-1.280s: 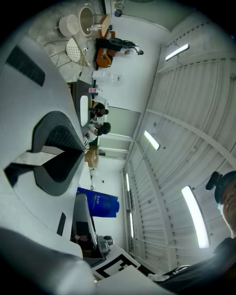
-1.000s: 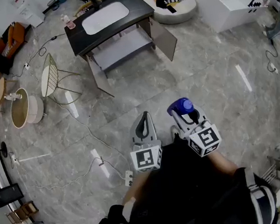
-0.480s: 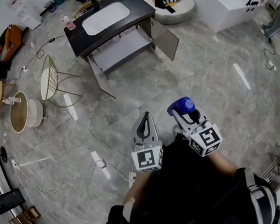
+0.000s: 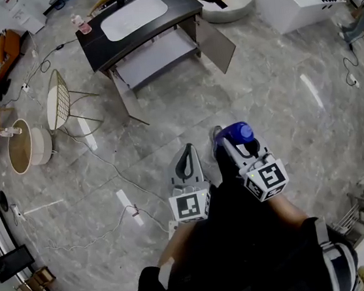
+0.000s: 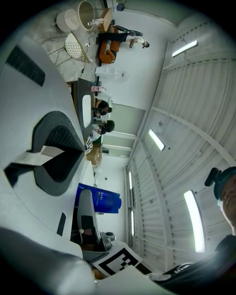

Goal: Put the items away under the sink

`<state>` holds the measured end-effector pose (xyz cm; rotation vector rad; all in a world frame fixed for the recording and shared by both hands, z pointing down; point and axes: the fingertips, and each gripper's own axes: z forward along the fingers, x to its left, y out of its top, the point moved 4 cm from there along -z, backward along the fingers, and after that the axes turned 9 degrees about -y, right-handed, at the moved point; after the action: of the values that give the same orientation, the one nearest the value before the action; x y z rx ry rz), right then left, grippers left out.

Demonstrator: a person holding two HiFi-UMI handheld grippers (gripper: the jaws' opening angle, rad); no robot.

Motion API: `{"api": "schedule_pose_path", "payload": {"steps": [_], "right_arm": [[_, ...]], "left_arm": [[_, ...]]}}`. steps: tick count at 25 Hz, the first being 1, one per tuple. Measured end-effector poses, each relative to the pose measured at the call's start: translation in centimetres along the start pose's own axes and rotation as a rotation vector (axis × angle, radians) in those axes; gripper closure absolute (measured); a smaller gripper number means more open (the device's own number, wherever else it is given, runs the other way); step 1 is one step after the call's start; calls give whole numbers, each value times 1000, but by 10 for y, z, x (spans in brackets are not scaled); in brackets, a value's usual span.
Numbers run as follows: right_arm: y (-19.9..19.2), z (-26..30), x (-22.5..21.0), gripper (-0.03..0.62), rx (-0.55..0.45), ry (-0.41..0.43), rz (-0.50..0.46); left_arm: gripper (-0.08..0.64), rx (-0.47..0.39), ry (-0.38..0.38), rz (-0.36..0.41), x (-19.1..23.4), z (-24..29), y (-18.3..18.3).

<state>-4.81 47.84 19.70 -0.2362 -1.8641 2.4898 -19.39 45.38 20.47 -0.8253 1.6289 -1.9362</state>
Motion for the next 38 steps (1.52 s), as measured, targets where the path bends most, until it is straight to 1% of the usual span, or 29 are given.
{"api": "schedule_pose_path", "payload": {"steps": [3,6,8,11,13,17,23,27,32,38], "right_arm": [[6,35,-15,439,-1,11,5],[17,70,-36,439,-4,33,10],[27,95,-52,439,-5,52,9],[42,135,-76,439,-3,80,-1],[55,161,-90,439,-4,95,-10],[76,206,-114,439,-28,124,-50],[91,260,-150,439,-20,154,-68],[93,291,-161,439,-2,142,-54],[98,343,-160,439,2,125,-71],[110,408,-154,439,-2,108,-84]], "left_arm": [[545,37,1,38,17,26,-4],[545,49,15,47,31,62,0],[545,33,32,41,39,90,9],[544,32,50,63,52,127,24],[543,21,81,51,63,152,34],[545,-26,132,9,78,200,49],[545,-30,160,38,96,255,59],[545,-29,177,24,119,279,61],[545,-41,180,-4,164,315,59],[545,-57,146,-27,221,363,71]]}}
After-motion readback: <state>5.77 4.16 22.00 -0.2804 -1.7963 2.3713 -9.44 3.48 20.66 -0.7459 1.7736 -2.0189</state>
